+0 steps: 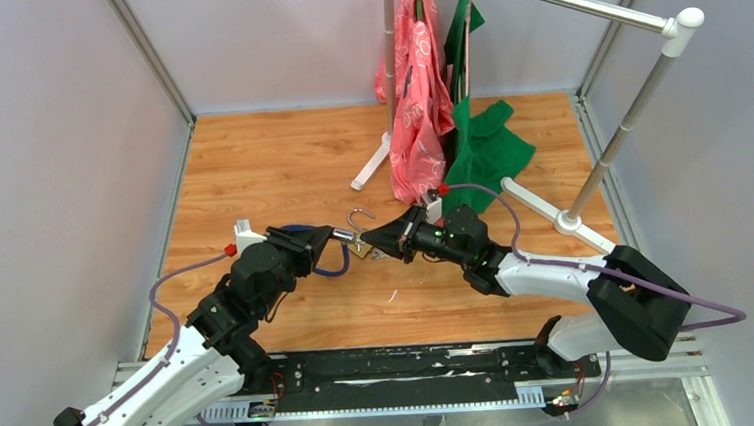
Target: Unlock with the key
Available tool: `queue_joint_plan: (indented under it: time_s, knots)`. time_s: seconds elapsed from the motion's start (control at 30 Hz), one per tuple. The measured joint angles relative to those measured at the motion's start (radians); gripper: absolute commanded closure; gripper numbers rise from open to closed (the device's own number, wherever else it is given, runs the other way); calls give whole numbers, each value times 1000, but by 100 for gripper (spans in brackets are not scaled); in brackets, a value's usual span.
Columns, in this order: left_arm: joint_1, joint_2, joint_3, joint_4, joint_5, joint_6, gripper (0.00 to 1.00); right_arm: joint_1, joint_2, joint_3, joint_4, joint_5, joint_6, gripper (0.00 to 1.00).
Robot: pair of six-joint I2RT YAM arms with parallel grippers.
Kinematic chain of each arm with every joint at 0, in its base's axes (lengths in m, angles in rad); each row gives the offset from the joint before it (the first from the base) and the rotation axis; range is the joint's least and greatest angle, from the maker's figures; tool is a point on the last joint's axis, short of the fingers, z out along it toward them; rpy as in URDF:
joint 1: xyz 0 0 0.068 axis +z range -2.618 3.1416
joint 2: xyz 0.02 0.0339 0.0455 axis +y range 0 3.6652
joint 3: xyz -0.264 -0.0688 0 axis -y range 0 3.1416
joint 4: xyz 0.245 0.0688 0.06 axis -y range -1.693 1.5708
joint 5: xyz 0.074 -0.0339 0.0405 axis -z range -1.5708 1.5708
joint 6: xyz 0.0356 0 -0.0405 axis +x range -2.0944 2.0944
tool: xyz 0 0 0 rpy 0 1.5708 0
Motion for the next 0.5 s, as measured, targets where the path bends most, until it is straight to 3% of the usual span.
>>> queue_joint_plan:
  time_s: [0.27,0.5]
  knots:
    - [-10,4,23,-71,10,64,44,0,-21,-3,-21,11,-37,100]
    - [-16,3,52,-144,-8,153,22,0,-41,-3,-37,21,-76,100]
